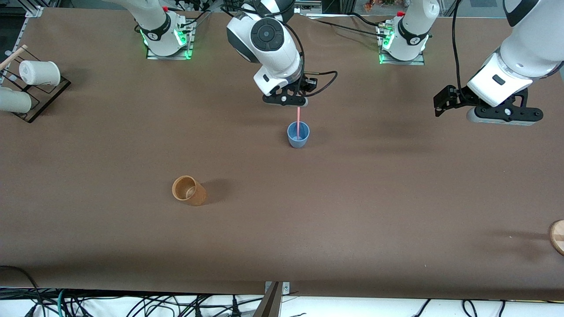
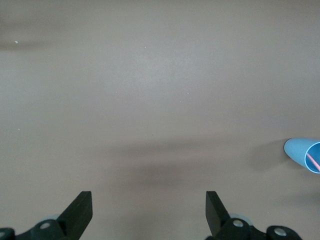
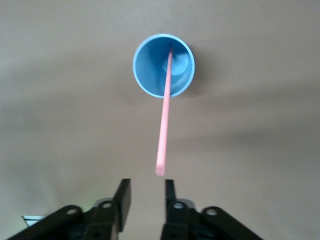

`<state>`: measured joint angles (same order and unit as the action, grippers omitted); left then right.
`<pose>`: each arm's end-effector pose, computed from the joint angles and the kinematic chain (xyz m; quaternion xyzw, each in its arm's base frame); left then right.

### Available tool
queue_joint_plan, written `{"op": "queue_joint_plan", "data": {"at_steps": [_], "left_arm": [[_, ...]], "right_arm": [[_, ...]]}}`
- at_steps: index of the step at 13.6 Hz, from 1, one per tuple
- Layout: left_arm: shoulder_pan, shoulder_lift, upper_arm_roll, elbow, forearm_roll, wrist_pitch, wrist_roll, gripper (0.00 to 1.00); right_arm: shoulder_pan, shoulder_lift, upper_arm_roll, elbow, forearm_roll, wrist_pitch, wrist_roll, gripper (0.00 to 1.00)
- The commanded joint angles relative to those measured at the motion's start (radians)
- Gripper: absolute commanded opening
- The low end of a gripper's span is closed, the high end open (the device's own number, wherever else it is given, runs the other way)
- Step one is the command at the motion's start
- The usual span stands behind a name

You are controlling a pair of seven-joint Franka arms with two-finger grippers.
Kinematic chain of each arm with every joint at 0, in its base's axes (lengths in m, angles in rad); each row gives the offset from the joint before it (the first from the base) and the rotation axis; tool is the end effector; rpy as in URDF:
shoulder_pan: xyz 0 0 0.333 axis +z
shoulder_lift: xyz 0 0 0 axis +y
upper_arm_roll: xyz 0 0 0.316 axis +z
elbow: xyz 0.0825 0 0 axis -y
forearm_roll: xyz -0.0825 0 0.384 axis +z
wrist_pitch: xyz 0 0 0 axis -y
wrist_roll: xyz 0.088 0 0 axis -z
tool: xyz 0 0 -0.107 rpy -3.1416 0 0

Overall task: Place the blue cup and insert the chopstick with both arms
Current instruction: 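Lower the pink chopstick into the blue cup with the right gripper, then open the right gripper and withdraw it from the chopstick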

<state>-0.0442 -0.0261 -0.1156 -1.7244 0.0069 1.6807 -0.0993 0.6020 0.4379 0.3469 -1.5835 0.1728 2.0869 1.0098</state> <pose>0.5447 -0.0878 0.5754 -0.9995 0.0306 0.0082 0.0060 0.4169 0.5421 0.4072 -0.9842 0.0874 0.0986 0.1186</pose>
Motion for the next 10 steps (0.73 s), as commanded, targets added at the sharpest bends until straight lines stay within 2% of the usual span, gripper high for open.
{"op": "queue_joint_plan", "data": {"at_steps": [1, 3, 8, 10], "left_arm": [[0.007, -0.002, 0.002, -0.001, -0.021, 0.001, 0.027, 1.00], [0.007, -0.002, 0.002, -0.001, -0.021, 0.001, 0.029, 1.00], [0.007, -0.002, 0.002, -0.001, -0.021, 0.001, 0.029, 1.00], [0.012, -0.002, 0.004, -0.001, -0.021, 0.001, 0.029, 1.00]], "right_arm": [[-0.051, -0.120, 0.000, -0.007, -0.009, -0.049, -0.011, 1.00], [-0.140, -0.197, 0.003, -0.004, -0.013, -0.120, -0.072, 1.00], [-0.431, -0.346, 0.001, -0.015, -0.019, -0.306, -0.466, 1.00], [-0.525, -0.381, 0.000, -0.015, -0.064, -0.359, -0.598, 1.00]]}}
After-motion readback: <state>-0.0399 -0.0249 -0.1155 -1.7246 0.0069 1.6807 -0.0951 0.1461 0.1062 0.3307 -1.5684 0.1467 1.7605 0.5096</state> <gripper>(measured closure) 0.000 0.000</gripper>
